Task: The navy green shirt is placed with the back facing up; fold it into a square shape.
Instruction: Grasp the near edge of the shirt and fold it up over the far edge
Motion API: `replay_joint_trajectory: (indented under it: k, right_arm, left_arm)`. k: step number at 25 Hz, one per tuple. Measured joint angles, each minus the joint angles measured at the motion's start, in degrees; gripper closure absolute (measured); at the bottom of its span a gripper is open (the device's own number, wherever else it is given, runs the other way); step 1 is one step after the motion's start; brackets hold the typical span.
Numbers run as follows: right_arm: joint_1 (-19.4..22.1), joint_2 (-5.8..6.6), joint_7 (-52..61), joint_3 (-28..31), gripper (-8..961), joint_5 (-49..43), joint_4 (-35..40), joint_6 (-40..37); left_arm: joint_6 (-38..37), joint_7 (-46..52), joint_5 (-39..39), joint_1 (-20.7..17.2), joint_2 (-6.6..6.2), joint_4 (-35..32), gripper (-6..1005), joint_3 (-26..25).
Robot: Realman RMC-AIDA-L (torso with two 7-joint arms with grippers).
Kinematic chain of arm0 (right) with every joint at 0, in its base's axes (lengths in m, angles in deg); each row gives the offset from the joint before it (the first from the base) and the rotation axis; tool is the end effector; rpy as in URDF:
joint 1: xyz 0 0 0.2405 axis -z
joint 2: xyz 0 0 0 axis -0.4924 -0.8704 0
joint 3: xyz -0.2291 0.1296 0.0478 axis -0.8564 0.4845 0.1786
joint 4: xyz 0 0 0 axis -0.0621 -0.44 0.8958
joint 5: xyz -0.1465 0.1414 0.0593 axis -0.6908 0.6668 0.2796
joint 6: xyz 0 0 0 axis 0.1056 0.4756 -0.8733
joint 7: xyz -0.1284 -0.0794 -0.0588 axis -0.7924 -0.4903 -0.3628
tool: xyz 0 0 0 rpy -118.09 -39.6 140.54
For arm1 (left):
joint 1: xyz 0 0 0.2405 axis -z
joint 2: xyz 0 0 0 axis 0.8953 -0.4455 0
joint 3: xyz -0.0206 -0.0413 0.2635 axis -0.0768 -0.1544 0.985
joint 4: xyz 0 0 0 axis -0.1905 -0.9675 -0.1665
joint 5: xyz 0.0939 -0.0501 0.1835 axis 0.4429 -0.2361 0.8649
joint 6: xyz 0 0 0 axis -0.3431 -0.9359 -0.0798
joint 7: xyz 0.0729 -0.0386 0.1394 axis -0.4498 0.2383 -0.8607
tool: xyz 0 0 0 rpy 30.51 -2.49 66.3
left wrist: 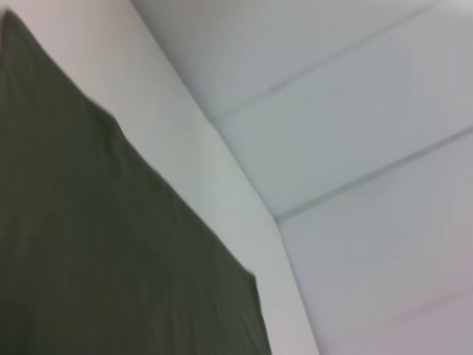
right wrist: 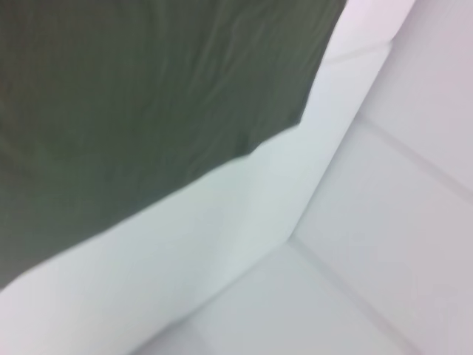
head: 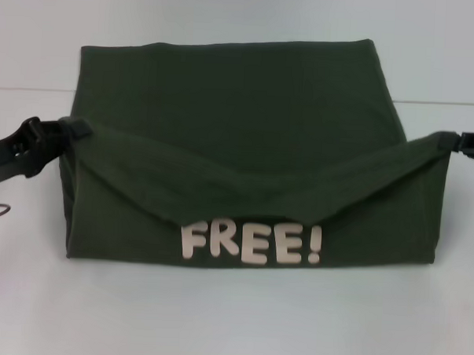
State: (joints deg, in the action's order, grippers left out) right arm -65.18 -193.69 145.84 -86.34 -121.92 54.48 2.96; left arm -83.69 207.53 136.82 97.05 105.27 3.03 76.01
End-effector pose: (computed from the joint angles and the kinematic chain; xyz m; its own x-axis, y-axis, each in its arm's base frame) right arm 0.3017 0.4012 0.0585 0.2144 -0.7150 -0.6654 -0.9559 -0.2936 0.0076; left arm -0.3239 0.3701 0.0406 -0.1338 0.6659 0.7340 0.9344 -0.1619 0.3172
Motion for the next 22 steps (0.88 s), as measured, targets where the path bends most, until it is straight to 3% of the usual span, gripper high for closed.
replay_joint_trajectory:
  k: [3,11,22]
  right_arm:
    - [-0.4,-1.39,-2.7,-0.8,895,1.3,-1.6,5.6]
    - [-4.1,-2.73,-9.8,-3.1,892,2.4,-8.0,18.6]
    - [-7.2,-4.24,-12.8,-5.7,888,4.0,-8.4,27.2]
  left_arm:
    - [3.5,-1.8,-2.0,0.3,1.04,0.3,969,0.0]
    - [10.3,-6.1,-3.2,1.9,3.0,0.4,968,-0.1]
    - [16.0,-10.5,-5.3,4.1,3.33,2.5,968,0.5]
